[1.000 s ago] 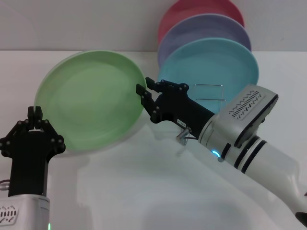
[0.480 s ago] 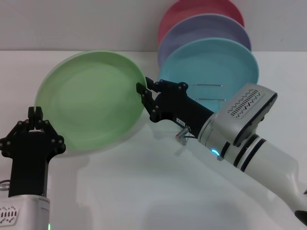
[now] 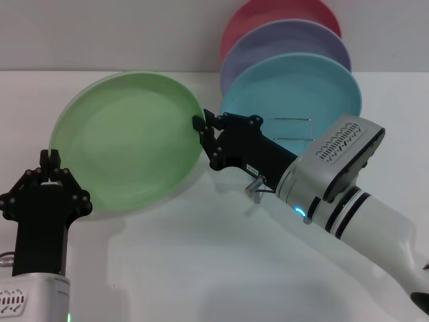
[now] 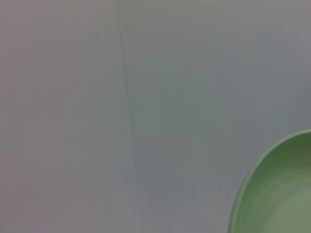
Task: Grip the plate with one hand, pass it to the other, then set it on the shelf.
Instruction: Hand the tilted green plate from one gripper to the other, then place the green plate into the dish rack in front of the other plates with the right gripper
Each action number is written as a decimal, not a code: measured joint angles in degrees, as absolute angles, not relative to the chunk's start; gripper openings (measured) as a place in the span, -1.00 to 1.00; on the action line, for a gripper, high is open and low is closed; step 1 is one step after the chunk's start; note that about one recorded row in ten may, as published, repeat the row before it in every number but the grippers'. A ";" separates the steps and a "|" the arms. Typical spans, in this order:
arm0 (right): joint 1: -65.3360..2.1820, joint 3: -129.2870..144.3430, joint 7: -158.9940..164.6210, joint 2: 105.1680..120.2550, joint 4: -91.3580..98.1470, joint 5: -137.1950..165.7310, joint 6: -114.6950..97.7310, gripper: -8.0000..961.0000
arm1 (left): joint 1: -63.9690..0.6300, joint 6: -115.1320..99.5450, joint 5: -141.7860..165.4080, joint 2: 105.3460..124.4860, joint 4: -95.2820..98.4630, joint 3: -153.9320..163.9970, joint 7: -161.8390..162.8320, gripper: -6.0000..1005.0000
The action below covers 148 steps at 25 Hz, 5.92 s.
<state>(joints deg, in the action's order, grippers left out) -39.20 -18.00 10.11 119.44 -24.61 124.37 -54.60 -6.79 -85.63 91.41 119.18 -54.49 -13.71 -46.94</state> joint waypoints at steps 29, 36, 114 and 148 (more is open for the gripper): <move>-38.97 -17.57 10.11 119.44 -24.78 124.46 -54.85 -0.82 | -6.77 -85.54 91.31 119.18 -54.40 -13.58 -46.76 -0.85; -38.91 -17.54 10.11 119.44 -24.79 124.46 -54.91 -0.82 | -6.76 -85.58 91.31 119.18 -54.40 -13.53 -46.75 -0.85; -39.13 -19.68 5.86 119.37 -24.77 124.47 -56.92 -0.94 | -4.69 -103.25 104.60 118.22 -45.51 -10.61 -25.69 0.36; -29.95 -24.73 -5.23 118.87 -27.19 131.22 -76.42 -0.94 | -7.67 -106.82 104.54 118.34 -23.08 -25.39 5.44 0.36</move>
